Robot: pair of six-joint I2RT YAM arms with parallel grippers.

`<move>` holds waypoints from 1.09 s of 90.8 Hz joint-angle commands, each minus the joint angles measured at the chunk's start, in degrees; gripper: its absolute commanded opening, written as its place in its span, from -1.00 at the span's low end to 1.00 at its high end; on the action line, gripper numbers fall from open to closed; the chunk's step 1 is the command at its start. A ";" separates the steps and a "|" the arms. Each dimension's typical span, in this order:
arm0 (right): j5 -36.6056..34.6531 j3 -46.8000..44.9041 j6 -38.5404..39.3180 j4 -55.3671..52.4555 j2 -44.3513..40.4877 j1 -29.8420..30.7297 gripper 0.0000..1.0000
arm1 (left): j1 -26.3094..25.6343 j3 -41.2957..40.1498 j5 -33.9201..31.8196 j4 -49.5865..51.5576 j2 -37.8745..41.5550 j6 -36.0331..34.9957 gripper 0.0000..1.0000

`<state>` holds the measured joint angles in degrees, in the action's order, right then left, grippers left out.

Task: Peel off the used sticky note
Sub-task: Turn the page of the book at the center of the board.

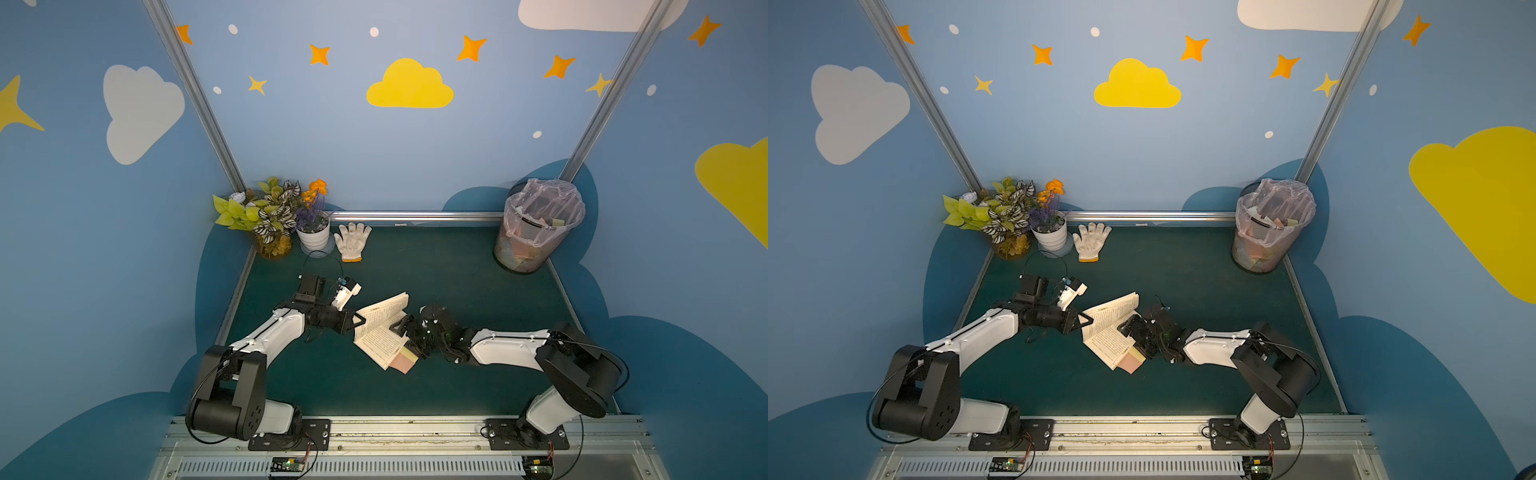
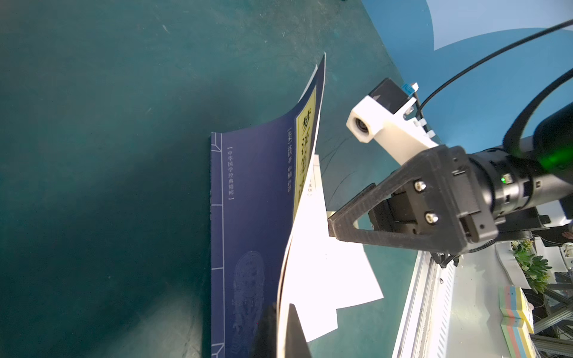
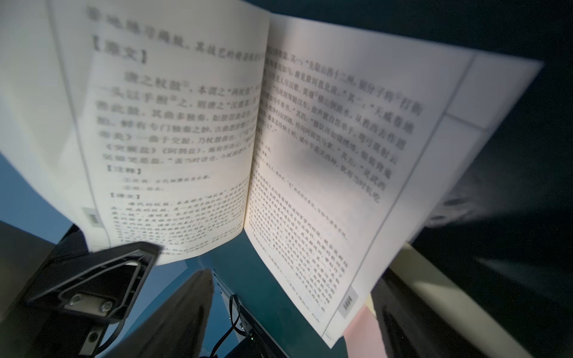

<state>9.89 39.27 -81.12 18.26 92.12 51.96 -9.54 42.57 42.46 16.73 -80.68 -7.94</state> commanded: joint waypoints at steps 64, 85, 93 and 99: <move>2.28 2.85 1.49 7.07 2.72 -3.08 0.85 | -0.17 0.93 2.04 2.17 -0.59 -1.52 -0.95; 3.84 5.75 1.50 6.48 4.19 -5.15 0.89 | -0.17 1.01 2.75 2.45 -0.48 -2.22 -0.95; 4.35 6.55 1.52 6.83 4.71 -5.72 0.89 | -0.44 1.03 2.97 2.73 -0.41 -2.67 -0.95; 4.56 7.23 1.65 6.72 5.02 -5.99 0.89 | -0.68 1.03 3.02 2.86 -0.22 -3.06 -0.95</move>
<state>13.32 44.49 -80.09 23.81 95.90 46.57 -9.80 42.57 43.97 17.63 -80.93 -9.76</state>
